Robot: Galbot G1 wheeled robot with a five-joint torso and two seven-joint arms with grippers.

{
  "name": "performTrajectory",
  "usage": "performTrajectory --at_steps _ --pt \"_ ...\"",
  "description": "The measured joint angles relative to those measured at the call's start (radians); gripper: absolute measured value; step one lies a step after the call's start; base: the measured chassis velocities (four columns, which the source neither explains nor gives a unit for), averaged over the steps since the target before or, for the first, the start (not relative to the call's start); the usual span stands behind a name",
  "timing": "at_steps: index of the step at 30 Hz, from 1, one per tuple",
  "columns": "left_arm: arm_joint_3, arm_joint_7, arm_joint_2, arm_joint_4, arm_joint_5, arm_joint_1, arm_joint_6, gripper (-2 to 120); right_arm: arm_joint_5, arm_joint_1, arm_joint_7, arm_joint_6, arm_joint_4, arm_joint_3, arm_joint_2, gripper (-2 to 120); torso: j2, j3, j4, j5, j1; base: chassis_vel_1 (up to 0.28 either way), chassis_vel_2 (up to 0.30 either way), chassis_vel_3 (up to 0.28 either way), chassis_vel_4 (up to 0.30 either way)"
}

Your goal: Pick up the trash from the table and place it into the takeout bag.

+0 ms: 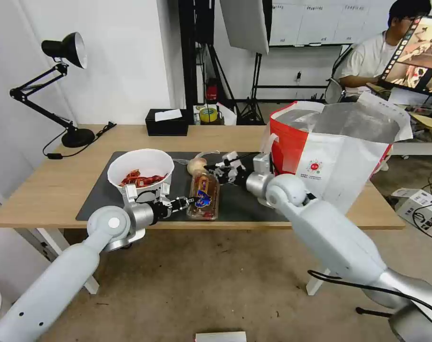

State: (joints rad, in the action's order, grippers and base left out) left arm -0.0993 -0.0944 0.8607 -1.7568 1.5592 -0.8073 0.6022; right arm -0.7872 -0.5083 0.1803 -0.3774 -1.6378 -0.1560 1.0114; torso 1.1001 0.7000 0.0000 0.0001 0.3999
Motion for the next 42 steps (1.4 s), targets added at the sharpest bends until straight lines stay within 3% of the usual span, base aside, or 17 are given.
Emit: performTrajectory --at_steps 5,12,20,22,27,30,42 --pt "-0.006 -0.005 -0.022 -0.012 0.017 0.002 -0.006 0 -0.016 -0.098 -0.039 0.035 -0.103 0.06 -0.07 6 0.0 0.0 0.0001 -0.0001 0.0 0.0 0.0 0.0 0.0" --pt "-0.016 -0.005 -0.048 -0.048 0.048 0.005 -0.033 0 0.0 -0.398 -0.066 0.111 -0.27 0.249 -0.155 34 0.0 0.0 -0.0002 0.0002 0.0 0.0 0.0 0.0 0.0" --pt "-0.043 -0.025 -0.042 -0.084 0.07 0.012 -0.052 0 0.057 -0.681 -0.056 0.187 -0.384 0.411 -0.178 59 0.0 0.0 -0.0004 -0.0001 0.0 0.0 0.0 0.0 0.0" --pt "-0.06 -0.038 -0.043 -0.101 0.09 0.021 -0.063 0 0.097 -0.757 -0.057 0.258 -0.412 0.456 -0.168 70 0.0 0.0 0.0001 -0.0003 0.0 0.0 0.0 0.0 0.0" --pt "-0.064 -0.052 -0.052 -0.118 0.113 0.044 -0.075 0 0.142 -0.838 -0.057 0.38 -0.42 0.502 -0.139 84 0.0 0.0 0.0 0.0002 0.0 0.0 0.0 0.0 0.0" --pt "-0.061 -0.068 -0.055 -0.136 0.136 0.083 -0.087 0 0.212 -0.954 -0.062 0.513 -0.435 0.558 -0.093 98 0.0 0.0 0.0001 0.0 0.0 0.0 0.0 0.0 0.0" --pt "-0.003 -0.109 -0.041 -0.117 0.189 0.209 -0.101 0 0.339 -1.216 -0.057 0.692 -0.436 0.659 0.028 100 0.0 0.0 -0.0001 -0.0003 0.0 0.0 0.0 0.0 0.0"
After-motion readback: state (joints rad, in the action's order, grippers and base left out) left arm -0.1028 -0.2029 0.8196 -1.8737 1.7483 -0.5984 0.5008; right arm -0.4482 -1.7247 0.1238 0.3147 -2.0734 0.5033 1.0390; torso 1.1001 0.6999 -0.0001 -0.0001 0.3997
